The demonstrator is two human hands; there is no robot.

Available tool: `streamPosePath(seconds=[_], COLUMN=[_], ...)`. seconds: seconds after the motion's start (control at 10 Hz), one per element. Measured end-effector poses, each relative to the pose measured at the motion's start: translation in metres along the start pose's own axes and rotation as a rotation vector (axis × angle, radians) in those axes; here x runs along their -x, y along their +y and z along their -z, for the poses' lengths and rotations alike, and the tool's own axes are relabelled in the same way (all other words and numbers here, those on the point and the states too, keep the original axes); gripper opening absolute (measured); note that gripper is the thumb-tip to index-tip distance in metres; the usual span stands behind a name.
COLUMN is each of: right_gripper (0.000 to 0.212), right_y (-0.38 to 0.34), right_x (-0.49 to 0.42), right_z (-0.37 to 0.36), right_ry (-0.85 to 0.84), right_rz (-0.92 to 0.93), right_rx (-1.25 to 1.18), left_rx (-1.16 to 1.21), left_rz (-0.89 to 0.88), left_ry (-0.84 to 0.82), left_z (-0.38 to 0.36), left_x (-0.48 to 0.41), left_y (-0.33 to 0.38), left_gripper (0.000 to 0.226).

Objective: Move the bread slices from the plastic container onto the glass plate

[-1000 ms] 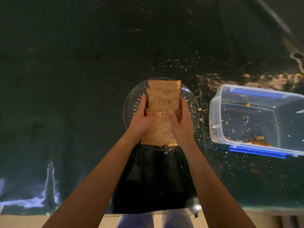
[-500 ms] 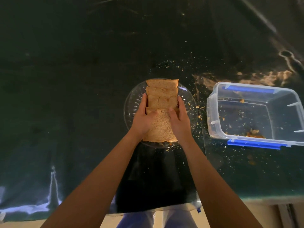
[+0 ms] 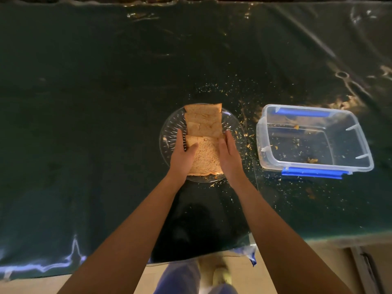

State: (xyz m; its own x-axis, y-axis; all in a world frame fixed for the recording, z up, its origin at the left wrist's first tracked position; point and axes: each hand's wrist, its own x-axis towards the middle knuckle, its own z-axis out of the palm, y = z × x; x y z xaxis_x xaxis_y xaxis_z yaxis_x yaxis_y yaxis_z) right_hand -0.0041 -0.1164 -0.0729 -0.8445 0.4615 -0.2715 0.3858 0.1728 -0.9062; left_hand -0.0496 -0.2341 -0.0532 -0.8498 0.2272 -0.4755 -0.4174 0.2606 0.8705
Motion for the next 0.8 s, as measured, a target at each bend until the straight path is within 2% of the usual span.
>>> streamPosePath(seconds=[0.2,0.5,0.6,0.7,0.8], right_gripper=[0.059,0.053,0.046,0.048,0.061], right_y=[-0.001,-0.002,-0.004,-0.004,-0.005], right_x=[0.005,0.005,0.008,0.011,0.021], right_z=[0.001,0.003,0.005,0.014,0.028], right_ry=[-0.072,-0.043,-0.004,-0.002,-0.048], right_rz=[-0.028,0.031,0.055,0.146,0.243], right_rx=[-0.003,-0.020,0.069,0.316,0.567], left_rx=[0.025,-0.063,-0.153,-0.283,-0.397], left_rz=[0.000,-0.027,-0.061,-0.205,-0.355], left_ry=[-0.003,-0.033,-0.011,0.007,0.024], left_z=[-0.006,-0.006,-0.003,0.000,0.000], left_x=[0.008,0.005,0.010,0.022,0.036], left_y=[-0.008,-0.008,-0.005,-0.001,0.004], left_gripper=[0.072,0.075,0.073,0.060,0.048])
